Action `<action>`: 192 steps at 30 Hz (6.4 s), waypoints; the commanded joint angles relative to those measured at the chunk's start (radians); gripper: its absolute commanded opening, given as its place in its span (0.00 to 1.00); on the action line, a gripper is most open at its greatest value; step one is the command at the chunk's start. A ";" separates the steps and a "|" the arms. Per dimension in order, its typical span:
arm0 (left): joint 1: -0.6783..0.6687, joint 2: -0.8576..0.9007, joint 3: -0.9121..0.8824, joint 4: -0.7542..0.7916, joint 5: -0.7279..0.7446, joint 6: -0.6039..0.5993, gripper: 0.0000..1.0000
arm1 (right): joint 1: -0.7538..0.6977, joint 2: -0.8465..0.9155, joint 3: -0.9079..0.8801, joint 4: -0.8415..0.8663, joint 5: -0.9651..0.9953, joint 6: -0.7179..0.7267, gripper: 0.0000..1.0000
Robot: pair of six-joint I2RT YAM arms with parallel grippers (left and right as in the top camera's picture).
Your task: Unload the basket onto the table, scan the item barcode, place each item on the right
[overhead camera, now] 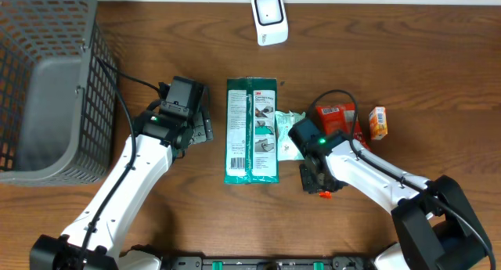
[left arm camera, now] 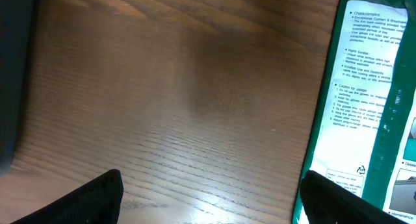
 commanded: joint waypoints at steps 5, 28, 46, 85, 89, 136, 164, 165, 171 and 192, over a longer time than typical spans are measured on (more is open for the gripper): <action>0.002 0.006 -0.005 -0.003 -0.008 -0.010 0.88 | 0.005 0.005 0.079 -0.062 -0.002 -0.032 0.36; 0.003 0.006 -0.005 -0.003 -0.008 -0.010 0.88 | 0.005 0.006 -0.083 0.097 -0.015 -0.028 0.33; 0.003 0.006 -0.005 -0.003 -0.008 -0.010 0.88 | -0.028 -0.050 0.027 0.000 -0.083 -0.063 0.01; 0.003 0.006 -0.005 -0.003 -0.008 -0.010 0.88 | -0.016 0.010 0.140 0.576 -0.641 -0.135 0.31; 0.003 0.006 -0.005 -0.003 -0.010 -0.010 0.88 | 0.013 0.010 0.245 0.406 -0.518 -0.244 0.40; 0.141 0.008 -0.013 -0.030 0.021 -0.106 0.88 | 0.304 0.291 0.291 0.298 0.029 -0.523 0.36; 0.141 0.008 -0.013 -0.030 0.021 -0.106 0.88 | 0.270 0.115 0.292 0.292 0.011 -0.470 0.52; 0.141 0.008 -0.013 -0.030 0.021 -0.106 0.88 | 0.271 0.132 0.292 0.295 0.016 -0.478 0.51; 0.141 0.008 -0.013 -0.030 0.021 -0.106 0.88 | 0.271 0.233 0.292 0.323 0.033 -0.478 0.50; 0.141 0.008 -0.013 -0.030 0.021 -0.106 0.88 | 0.245 0.206 0.299 0.347 0.002 -0.450 0.02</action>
